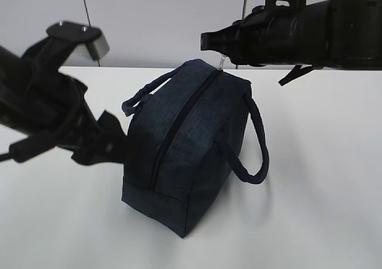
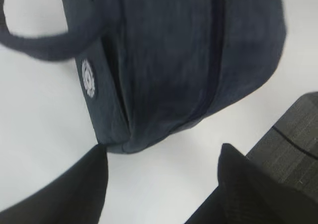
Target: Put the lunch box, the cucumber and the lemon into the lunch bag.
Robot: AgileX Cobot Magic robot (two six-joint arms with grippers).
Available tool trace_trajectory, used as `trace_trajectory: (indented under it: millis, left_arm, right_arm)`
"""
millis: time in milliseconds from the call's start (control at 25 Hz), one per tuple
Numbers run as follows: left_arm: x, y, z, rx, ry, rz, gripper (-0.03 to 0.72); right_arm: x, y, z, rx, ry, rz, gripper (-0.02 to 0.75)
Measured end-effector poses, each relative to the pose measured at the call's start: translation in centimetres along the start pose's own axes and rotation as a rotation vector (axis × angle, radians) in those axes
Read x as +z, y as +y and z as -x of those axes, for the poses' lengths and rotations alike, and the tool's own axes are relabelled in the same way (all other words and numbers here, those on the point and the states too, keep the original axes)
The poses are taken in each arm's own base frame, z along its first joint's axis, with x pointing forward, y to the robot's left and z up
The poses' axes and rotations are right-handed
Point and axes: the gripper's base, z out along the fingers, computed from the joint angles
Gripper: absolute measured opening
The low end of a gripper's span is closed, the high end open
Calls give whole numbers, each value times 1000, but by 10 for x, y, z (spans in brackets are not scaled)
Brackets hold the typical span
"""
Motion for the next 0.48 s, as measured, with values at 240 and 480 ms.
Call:
trace_trajectory:
  millis: [240, 480]
  left_arm:
    - [-41, -7, 58, 84, -81, 4, 475]
    - [-21, 11, 89, 57, 21, -3, 463]
  right_arm:
    - [0, 0, 0, -1, 0, 5, 0]
    - [0, 1, 0, -2, 0, 7, 0]
